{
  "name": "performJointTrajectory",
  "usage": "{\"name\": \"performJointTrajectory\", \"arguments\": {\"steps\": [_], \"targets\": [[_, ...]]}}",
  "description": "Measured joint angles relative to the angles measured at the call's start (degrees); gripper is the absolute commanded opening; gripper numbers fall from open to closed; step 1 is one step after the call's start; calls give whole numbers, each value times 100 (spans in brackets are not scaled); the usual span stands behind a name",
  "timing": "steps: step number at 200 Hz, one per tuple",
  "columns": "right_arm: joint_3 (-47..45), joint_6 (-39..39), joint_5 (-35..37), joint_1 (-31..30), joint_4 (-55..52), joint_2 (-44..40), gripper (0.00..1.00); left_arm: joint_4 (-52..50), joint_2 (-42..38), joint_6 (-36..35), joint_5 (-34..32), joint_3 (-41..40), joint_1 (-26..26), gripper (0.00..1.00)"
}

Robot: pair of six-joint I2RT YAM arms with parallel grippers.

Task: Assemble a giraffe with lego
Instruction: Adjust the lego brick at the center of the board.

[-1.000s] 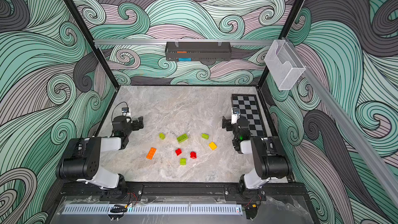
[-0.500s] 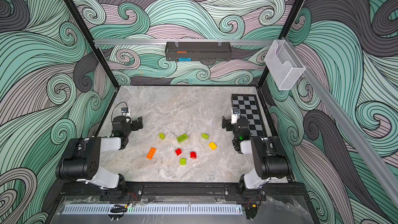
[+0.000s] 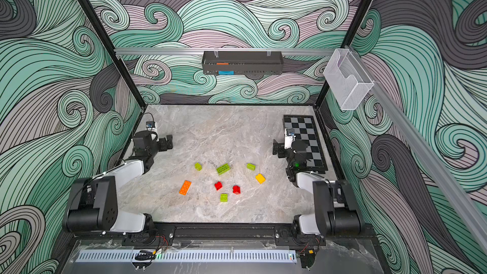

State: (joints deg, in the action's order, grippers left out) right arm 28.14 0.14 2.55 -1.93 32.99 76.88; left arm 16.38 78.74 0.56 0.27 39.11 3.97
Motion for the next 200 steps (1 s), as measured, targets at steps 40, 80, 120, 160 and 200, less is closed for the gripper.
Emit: {"name": "performJointTrajectory", "arguments": {"steps": [40, 80, 120, 160, 200], "targets": [[1287, 1056, 120, 26, -2218, -988, 99, -2037, -826, -116, 525, 1244, 0, 99], [1814, 1545, -551, 11, -3770, -1318, 99, -3810, -1462, 133, 911, 1764, 0, 99], [2463, 1609, -1051, -415, -4959, -1012, 99, -4039, -2402, 238, 1497, 973, 35, 99], [3029, 1344, -1141, -1532, -5794, -389, 98, -4015, -2660, 90, 2011, 343, 109, 99], [3438, 938, -898, -2522, -6424, 315, 92, -3862, -2634, 28, 2291, 227, 116, 99]]}}
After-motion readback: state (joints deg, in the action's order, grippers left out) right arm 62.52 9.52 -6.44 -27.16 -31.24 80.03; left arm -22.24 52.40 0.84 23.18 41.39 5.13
